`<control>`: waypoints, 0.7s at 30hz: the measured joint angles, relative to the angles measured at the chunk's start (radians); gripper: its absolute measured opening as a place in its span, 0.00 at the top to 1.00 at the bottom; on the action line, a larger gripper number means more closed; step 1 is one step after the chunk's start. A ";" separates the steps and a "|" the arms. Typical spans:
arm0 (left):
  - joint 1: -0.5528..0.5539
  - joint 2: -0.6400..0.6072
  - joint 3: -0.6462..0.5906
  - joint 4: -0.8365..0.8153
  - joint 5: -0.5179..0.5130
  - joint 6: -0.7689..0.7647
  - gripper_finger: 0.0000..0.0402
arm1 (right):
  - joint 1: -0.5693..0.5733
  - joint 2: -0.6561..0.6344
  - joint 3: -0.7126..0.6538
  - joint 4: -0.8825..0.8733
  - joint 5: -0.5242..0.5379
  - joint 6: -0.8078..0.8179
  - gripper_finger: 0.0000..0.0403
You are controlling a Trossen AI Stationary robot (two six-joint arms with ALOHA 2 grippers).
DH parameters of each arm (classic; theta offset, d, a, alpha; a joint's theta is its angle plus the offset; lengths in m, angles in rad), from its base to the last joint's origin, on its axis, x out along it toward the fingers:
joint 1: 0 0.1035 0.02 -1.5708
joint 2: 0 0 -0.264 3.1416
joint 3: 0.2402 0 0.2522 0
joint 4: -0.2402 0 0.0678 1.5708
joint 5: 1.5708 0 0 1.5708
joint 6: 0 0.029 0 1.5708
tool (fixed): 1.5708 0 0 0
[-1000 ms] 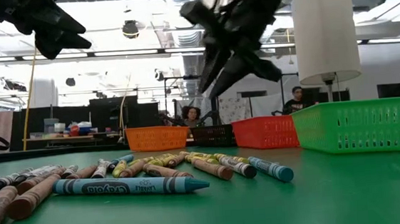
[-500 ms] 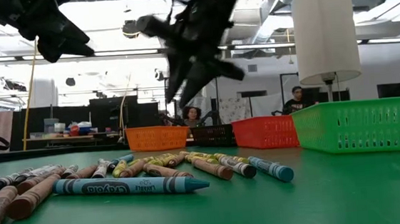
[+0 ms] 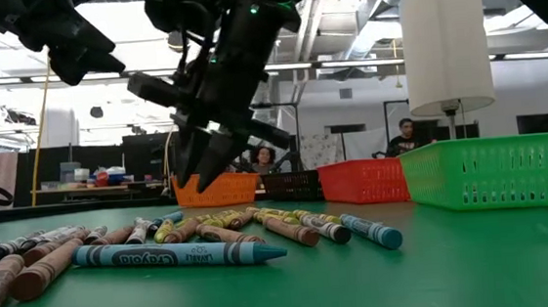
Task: Sort crayons
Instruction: Put the light blue crayon into the green bin
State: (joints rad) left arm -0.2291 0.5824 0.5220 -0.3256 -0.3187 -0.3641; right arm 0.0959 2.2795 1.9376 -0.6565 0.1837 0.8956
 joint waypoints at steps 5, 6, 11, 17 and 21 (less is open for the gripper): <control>0.000 -0.034 0.000 0.003 0.000 0.000 0.55 | 0.011 0.001 0.002 0.000 0.005 0.025 0.77; 0.000 -0.041 0.000 0.003 0.000 0.000 0.55 | 0.012 0.001 0.002 -0.001 0.014 0.028 0.77; 0.000 -0.056 0.000 0.003 -0.001 0.000 0.55 | 0.023 0.001 0.002 0.008 0.032 0.047 0.77; 0.000 -0.052 0.000 0.002 -0.001 0.000 0.55 | 0.035 0.001 0.002 0.010 0.067 0.049 0.77; 0.000 -0.052 0.001 0.002 -0.001 0.000 0.55 | 0.036 0.001 0.002 0.009 0.070 0.049 0.77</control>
State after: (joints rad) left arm -0.2291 0.5304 0.5228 -0.3233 -0.3199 -0.3637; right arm 0.1317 2.2807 1.9400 -0.6473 0.2541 0.9448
